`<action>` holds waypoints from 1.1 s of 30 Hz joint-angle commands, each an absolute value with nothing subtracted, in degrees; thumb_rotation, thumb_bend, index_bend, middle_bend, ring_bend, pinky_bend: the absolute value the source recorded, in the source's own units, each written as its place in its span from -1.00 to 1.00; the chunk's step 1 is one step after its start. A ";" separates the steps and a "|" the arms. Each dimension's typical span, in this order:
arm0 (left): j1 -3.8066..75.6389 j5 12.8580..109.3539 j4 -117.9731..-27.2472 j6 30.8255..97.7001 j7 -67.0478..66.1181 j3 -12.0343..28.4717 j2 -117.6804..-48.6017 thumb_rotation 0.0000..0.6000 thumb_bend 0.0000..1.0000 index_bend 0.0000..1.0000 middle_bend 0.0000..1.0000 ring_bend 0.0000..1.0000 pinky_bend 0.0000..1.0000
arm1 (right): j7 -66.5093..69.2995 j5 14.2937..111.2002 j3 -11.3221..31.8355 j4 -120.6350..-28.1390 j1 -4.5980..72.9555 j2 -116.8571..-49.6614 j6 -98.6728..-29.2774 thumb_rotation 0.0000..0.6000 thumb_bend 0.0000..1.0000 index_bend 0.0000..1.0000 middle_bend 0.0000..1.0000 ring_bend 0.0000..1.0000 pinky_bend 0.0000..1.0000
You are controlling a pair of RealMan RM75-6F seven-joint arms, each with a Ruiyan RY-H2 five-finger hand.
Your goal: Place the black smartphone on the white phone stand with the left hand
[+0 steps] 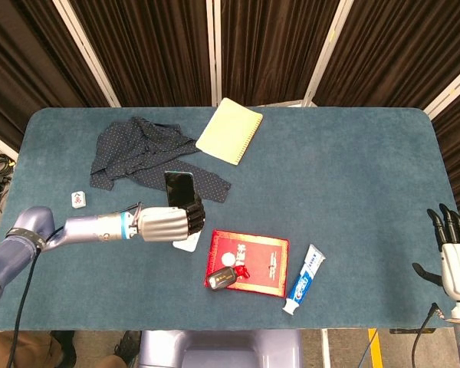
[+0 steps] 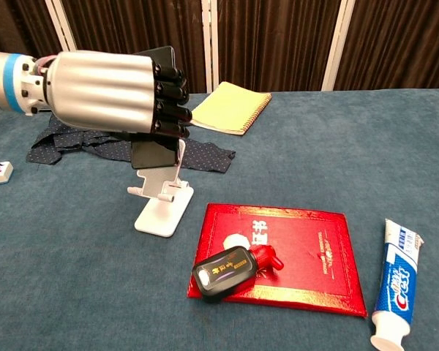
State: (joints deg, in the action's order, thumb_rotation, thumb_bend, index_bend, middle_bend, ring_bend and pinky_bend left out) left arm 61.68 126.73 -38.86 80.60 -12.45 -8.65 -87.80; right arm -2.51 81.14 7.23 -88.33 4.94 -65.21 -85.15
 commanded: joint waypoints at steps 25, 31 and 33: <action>65.96 127.61 -28.36 82.29 -7.72 -15.05 -92.97 1.00 -1.00 0.04 -0.34 -0.21 -0.44 | -0.69 79.49 7.82 -88.02 5.04 -64.69 -83.97 1.00 -1.00 -1.00 -1.00 -1.00 -1.00; 65.78 126.81 -28.63 82.08 -7.79 -16.01 -92.75 1.00 -1.00 0.04 -0.34 -0.22 -0.45 | -0.39 79.35 7.81 -87.84 4.99 -64.60 -83.85 1.00 -1.00 -1.00 -1.00 -1.00 -1.00; 65.61 126.65 -28.53 82.11 -7.83 -16.39 -92.76 1.00 -1.00 0.04 -0.34 -0.22 -0.45 | -0.36 79.40 7.78 -87.84 5.02 -64.61 -83.80 1.00 -1.00 -1.00 -1.00 -1.00 -1.00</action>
